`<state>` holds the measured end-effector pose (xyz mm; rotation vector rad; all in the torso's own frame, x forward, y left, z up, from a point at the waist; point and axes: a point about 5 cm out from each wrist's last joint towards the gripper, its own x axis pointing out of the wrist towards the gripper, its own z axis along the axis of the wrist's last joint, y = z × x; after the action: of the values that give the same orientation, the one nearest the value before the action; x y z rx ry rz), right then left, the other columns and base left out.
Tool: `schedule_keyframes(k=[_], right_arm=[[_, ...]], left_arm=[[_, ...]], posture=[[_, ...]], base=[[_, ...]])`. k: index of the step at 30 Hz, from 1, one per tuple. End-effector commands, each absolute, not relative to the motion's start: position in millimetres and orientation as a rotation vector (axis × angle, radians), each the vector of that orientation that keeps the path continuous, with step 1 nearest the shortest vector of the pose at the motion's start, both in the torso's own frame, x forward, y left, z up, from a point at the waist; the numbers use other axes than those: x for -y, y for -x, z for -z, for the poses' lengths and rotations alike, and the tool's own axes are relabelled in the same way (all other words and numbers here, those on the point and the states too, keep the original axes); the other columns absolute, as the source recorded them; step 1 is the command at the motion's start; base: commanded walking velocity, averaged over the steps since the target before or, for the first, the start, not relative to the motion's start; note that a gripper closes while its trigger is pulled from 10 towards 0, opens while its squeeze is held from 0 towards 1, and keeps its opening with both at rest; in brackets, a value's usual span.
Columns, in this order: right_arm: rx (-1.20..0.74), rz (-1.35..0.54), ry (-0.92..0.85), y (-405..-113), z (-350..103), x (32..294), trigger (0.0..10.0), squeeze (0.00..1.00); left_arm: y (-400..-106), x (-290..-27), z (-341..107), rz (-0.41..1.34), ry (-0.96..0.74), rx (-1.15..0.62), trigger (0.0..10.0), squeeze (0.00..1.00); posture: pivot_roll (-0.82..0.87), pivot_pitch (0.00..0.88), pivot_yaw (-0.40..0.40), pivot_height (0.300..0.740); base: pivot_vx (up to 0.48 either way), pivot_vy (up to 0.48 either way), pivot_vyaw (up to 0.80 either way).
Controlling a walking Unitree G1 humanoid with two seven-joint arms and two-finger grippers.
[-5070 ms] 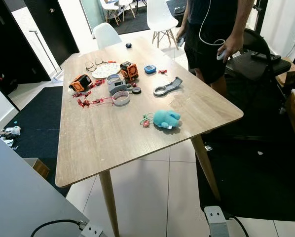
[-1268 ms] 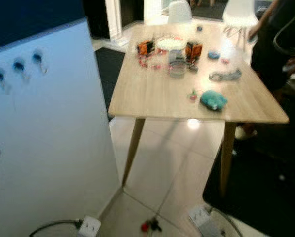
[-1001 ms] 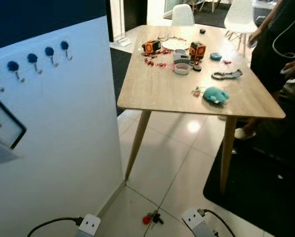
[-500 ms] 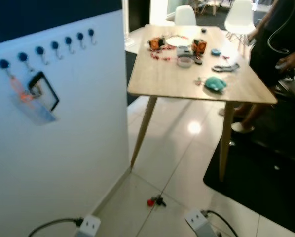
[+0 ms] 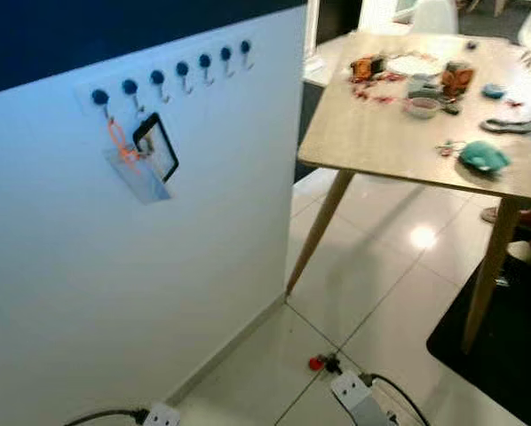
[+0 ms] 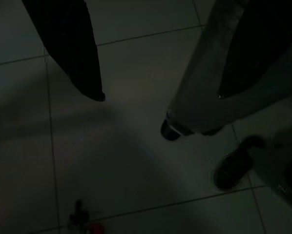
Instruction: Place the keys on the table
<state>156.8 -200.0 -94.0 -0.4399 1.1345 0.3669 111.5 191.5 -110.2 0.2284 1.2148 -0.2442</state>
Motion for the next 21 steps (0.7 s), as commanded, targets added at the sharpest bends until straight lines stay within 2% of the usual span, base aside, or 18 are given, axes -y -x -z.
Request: schedule_keyframes(k=[1,21], right_arm=[[-1.107,-0.389,0.419,-162.5,92.7,191.2,10.0,0.00],[-1.127,-0.408,0.394,-158.1,93.7,193.9,10.0,0.00]], left_arm=[[-104.9,-188.3,112.3,0.265,-0.223,-1.234,10.0,0.00],[-106.7,-185.6,112.1,0.289,-0.235,-1.231,10.0,0.00]], posture=[[-0.05,0.000,0.027,0.740],[-0.06,0.000,0.027,0.740]], base=[[0.000,0.000,0.77],[0.000,0.000,0.77]])
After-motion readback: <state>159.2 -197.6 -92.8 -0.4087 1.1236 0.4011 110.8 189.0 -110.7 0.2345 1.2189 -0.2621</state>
